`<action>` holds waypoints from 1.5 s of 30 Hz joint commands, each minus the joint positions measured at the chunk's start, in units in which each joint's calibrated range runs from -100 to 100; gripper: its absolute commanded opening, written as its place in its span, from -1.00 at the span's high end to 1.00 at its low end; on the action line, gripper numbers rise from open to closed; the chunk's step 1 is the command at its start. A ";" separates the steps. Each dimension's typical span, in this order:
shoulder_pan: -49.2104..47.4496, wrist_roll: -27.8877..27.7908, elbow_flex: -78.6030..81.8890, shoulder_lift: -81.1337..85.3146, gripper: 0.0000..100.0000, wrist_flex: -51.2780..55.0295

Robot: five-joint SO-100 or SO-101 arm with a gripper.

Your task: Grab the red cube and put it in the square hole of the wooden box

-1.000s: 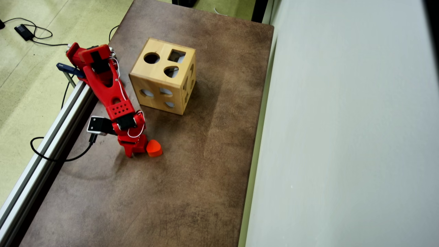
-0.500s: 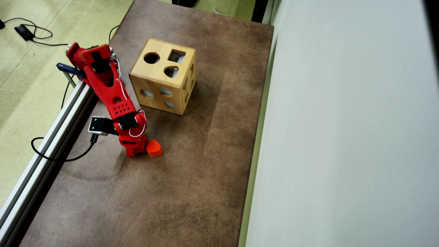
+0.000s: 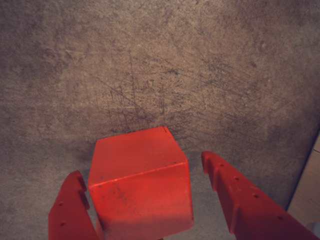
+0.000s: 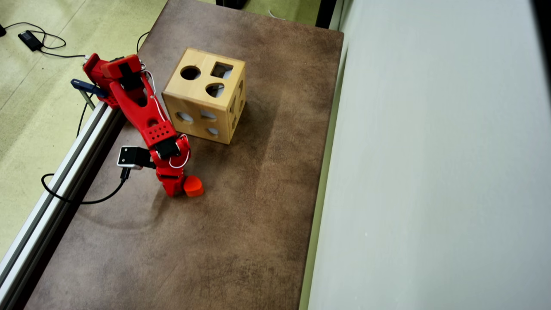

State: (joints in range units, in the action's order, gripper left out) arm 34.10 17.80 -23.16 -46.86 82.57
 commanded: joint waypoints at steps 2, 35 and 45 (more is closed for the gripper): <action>-0.37 -0.34 -1.44 5.04 0.28 0.71; -0.22 -0.29 -2.24 11.83 0.94 7.14; -0.37 -0.29 -1.53 29.07 0.94 15.42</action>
State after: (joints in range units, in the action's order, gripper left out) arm 34.10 17.36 -23.16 -29.75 96.53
